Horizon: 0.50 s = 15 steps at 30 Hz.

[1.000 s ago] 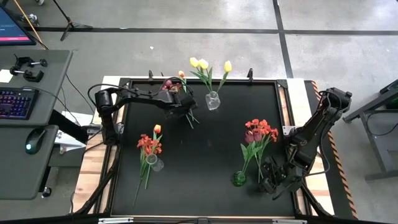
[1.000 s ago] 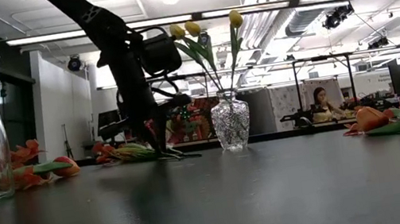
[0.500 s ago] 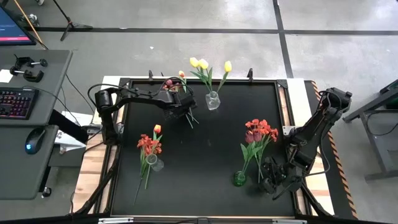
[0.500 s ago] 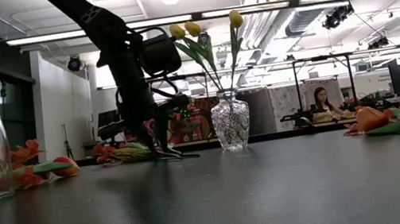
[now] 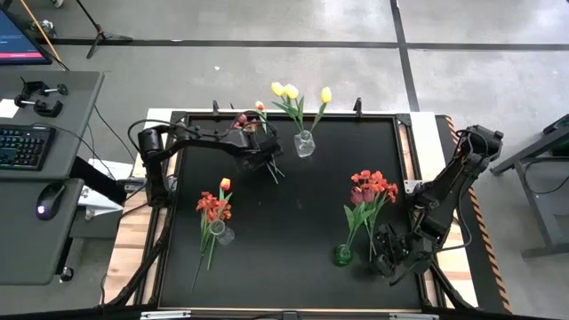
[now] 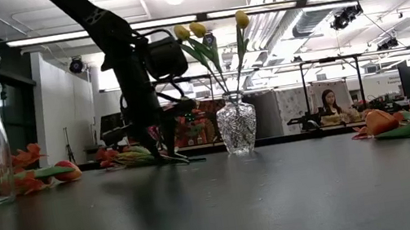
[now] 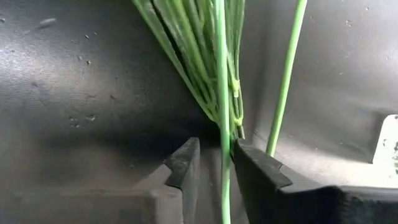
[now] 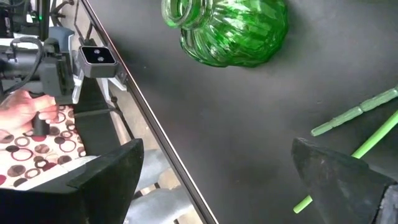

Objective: Sort flowers into vase by color
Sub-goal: Put the red tulip into the green vase

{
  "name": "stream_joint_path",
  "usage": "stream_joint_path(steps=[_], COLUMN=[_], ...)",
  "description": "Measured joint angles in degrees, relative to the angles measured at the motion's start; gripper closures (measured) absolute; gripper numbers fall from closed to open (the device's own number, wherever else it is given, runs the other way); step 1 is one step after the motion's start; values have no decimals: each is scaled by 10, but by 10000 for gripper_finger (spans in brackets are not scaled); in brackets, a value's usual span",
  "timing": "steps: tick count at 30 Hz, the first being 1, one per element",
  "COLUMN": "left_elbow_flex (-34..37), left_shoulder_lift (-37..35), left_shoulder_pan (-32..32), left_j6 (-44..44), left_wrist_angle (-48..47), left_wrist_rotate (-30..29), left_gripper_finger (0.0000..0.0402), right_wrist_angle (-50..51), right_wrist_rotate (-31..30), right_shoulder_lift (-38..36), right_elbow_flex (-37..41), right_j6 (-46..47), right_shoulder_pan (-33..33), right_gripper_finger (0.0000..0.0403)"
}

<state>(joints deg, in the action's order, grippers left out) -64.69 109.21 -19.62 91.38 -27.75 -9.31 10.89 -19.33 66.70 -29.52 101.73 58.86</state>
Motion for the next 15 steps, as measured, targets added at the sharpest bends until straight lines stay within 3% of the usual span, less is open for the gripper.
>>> stream_joint_path(steps=[7, 15], left_elbow_flex=[2, 3], left_shoulder_lift=[-12, -34], left_shoulder_pan=[7, 5], left_j6=[-4, -16], left_wrist_angle=[-3, -25], left_wrist_rotate=[-22, -42], left_gripper_finger=[392, 398], right_wrist_angle=[0, 1], right_wrist_rotate=[0, -1], right_shoulder_lift=[0, 0], right_elbow_flex=[0, 0], right_j6=[0, 0], right_shoulder_pan=[0, 0], right_gripper_finger=[4, 4])
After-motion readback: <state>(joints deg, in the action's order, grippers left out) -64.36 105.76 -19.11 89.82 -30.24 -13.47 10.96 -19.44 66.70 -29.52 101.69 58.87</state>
